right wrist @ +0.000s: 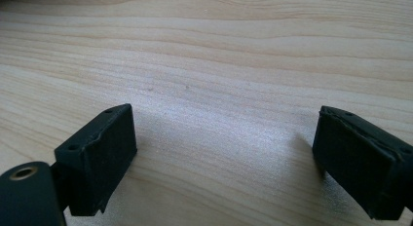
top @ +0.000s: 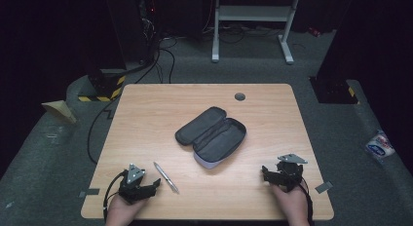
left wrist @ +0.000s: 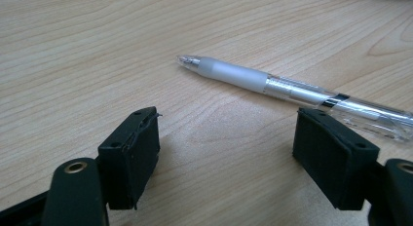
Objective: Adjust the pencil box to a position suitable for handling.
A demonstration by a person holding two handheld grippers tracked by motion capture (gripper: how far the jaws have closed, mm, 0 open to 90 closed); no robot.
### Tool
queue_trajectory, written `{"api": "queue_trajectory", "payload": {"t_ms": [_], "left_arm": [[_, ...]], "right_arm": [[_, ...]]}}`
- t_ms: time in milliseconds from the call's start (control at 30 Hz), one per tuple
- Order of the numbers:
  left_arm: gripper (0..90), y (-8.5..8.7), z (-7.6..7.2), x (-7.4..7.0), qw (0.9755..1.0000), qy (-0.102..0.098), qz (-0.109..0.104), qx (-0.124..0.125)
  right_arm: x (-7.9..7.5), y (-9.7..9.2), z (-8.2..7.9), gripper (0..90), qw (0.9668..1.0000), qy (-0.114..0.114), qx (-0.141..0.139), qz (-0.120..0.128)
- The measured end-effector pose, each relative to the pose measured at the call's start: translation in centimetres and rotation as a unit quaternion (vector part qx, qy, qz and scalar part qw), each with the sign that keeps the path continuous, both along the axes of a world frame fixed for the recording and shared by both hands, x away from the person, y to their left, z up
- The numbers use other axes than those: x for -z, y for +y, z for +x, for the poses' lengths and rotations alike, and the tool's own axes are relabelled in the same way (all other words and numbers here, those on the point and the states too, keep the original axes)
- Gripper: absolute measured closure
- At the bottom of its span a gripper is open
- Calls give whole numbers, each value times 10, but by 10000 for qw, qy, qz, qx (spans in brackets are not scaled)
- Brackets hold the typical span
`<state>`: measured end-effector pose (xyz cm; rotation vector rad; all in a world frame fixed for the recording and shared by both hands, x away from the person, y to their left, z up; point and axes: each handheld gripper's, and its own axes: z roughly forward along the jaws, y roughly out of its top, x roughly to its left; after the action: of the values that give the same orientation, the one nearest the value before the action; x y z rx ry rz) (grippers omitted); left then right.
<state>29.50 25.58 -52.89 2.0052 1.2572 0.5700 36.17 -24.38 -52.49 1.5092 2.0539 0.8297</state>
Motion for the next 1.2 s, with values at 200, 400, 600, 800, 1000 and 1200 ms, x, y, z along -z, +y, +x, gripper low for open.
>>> {"api": "queue_trajectory", "payload": {"t_ms": [200,400,600,800,1000,1200], "left_arm": [[253,0,0,0,10000,0,1,-1],[253,0,0,0,10000,1,-2,-5],[254,0,0,0,10000,-2,-1,-22],[255,0,0,0,10000,-3,-2,-29],[258,0,0,0,10000,-3,-3,-41],[258,0,0,0,10000,-4,-23,-42]], "right_arm": [[0,0,0,86,10000,1,-1,2],[0,0,0,86,10000,0,2,-1],[0,-1,-1,148,10000,-48,32,2],[-4,-4,-5,255,9998,-189,-69,19],[-10,-2,-10,320,9991,-354,-162,158],[-15,8,-15,349,9978,-467,-384,269]]}}
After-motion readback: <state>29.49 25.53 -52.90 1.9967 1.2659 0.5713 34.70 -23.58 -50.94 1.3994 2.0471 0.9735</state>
